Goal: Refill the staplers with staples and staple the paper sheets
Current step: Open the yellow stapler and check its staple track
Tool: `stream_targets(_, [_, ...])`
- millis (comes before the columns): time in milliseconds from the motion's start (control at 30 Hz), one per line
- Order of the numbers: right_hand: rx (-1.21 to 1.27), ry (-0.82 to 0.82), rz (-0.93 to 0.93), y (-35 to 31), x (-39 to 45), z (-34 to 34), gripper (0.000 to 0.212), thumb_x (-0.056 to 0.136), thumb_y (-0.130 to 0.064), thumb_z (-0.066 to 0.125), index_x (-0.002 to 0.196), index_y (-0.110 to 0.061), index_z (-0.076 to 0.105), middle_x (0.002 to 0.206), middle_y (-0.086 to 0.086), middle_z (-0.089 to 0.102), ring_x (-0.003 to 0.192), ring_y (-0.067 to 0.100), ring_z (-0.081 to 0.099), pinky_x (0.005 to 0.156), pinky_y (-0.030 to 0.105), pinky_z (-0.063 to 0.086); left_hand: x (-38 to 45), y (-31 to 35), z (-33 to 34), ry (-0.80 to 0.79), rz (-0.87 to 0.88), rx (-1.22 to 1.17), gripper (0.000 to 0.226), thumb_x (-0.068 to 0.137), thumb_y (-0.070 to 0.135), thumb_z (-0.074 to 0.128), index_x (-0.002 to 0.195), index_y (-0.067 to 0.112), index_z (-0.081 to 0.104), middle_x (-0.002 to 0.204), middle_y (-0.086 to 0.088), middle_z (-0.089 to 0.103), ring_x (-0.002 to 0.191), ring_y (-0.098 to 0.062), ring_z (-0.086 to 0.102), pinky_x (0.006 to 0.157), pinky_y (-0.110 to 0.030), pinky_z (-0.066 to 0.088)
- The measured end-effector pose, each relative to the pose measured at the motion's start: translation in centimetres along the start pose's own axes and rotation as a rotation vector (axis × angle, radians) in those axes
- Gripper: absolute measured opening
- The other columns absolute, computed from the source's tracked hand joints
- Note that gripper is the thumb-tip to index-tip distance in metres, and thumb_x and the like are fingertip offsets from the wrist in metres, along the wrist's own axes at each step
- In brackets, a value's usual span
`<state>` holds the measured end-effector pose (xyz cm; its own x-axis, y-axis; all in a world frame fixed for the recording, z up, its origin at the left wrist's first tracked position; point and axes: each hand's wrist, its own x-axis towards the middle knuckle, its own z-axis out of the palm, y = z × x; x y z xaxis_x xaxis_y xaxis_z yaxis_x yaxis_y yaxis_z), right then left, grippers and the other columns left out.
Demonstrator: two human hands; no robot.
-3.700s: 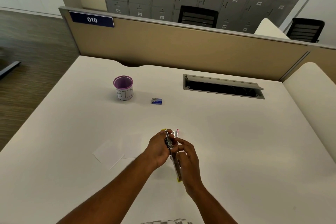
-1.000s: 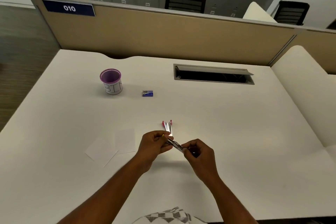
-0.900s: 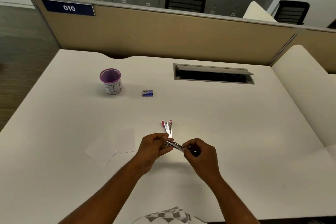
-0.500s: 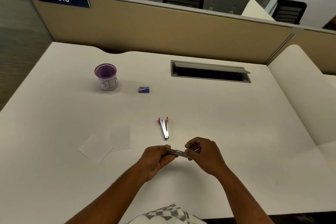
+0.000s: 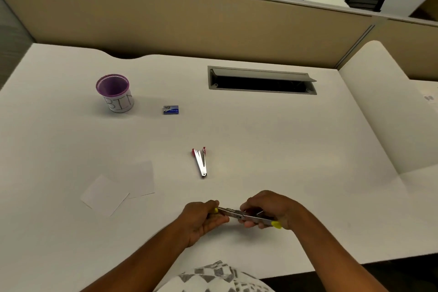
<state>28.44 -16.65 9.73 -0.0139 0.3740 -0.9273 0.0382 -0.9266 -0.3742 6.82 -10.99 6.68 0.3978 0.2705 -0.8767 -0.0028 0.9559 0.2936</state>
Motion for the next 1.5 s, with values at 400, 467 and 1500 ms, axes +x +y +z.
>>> stream_targets(400, [0.160, -0.121, 0.068, 1.3, 1.5, -1.0, 0.037, 0.096, -0.026, 0.067, 0.112, 0.008, 0.073, 0.095, 0.017, 0.077, 0.071, 0.015, 0.074, 0.055, 0.021, 0.058, 0.5, 0.9, 0.8, 0.096, -0.017, 0.148, 0.024, 0.094, 0.010, 0.067, 0.098, -0.013, 0.063, 0.084, -0.032, 0.074, 0.066, -0.033, 0.077, 0.050, -0.029, 0.061])
stream_targets(467, [0.263, -0.151, 0.120, 1.4, 1.7, -0.8, 0.034, 0.097, -0.024, 0.067, 0.109, 0.006, 0.073, 0.096, 0.017, 0.077, 0.070, 0.015, 0.075, 0.053, 0.021, 0.059, 0.7, 1.3, 0.9, 0.159, 0.051, 0.246, 0.024, 0.094, 0.016, 0.068, 0.093, -0.007, 0.061, 0.080, -0.029, 0.075, 0.067, -0.034, 0.077, 0.050, -0.029, 0.060])
stream_targets(1500, [0.177, -0.127, -0.299, -1.0, -0.1, -2.3, 0.035, 0.094, -0.042, 0.067, 0.113, -0.014, 0.073, 0.071, -0.001, 0.050, 0.055, 0.009, 0.028, 0.046, 0.021, 0.021, 1.5, 5.7, 2.9, 0.192, 0.321, 0.161, 0.033, 0.093, 0.028, 0.071, 0.089, -0.004, 0.065, 0.062, -0.014, 0.073, 0.055, -0.025, 0.074, 0.045, -0.025, 0.057])
